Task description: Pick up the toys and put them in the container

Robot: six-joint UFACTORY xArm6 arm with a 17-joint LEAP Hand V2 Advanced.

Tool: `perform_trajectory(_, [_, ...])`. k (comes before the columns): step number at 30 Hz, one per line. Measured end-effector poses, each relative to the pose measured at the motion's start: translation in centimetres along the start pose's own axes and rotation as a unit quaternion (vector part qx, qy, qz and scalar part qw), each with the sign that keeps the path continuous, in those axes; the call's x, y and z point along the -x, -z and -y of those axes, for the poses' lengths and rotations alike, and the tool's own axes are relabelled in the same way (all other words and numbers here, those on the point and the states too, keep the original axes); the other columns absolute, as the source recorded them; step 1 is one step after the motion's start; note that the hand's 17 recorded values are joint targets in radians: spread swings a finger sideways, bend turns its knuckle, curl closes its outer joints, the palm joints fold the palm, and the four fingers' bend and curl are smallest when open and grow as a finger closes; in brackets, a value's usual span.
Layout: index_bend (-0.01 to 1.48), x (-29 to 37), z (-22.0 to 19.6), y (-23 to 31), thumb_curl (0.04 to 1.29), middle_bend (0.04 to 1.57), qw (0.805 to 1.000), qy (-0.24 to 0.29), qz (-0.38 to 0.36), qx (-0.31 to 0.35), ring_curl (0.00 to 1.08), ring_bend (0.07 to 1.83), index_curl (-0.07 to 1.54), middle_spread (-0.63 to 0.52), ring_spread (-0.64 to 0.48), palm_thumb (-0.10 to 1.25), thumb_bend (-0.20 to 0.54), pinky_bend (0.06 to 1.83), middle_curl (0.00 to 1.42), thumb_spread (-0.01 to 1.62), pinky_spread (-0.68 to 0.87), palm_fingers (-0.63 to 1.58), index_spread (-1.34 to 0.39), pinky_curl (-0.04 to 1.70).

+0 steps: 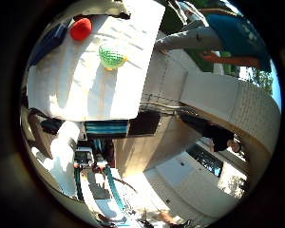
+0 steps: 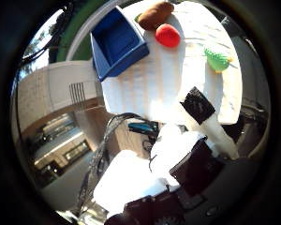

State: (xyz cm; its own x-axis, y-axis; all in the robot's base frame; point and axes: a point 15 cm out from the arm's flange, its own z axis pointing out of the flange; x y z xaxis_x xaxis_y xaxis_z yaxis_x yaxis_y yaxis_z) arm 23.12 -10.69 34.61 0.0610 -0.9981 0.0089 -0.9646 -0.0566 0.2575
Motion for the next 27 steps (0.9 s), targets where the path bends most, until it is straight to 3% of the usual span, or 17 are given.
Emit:
perform_trajectory(9, [0.15,-7.8,1.8,-1.0,0.34,0.17,0.998,-0.053,-0.003,-0.034,0.33,0.36,0.33,0.04,0.28,0.7,-0.026,0.59,0.29,1.27,0.44,0.2,-0.17,0.21])
perform_trajectory(14, [0.16,-13.4,2.4,-5.7,0.33,0.18,0.992,-0.117,0.003,-0.054,0.33,0.37,0.31,0.04,0.28,0.62,-0.034,0.62,0.3,1.25,0.45,0.18,-0.14,0.21])
perform_trajectory(17, [0.16,-14.3,2.5,-9.5,0.32,0.18,0.991,-0.124,0.022,-0.036,0.33,0.38,0.3,0.04,0.28,0.59,-0.035,0.62,0.31,1.23,0.45,0.18,-0.13,0.21])
perform_trajectory(27, [0.15,-15.3,5.4,-13.5,0.31,0.18,0.991,-0.122,0.02,-0.051,0.34,0.42,0.28,0.05,0.28,0.53,-0.031,0.63,0.32,1.18,0.45,0.18,-0.07,0.2])
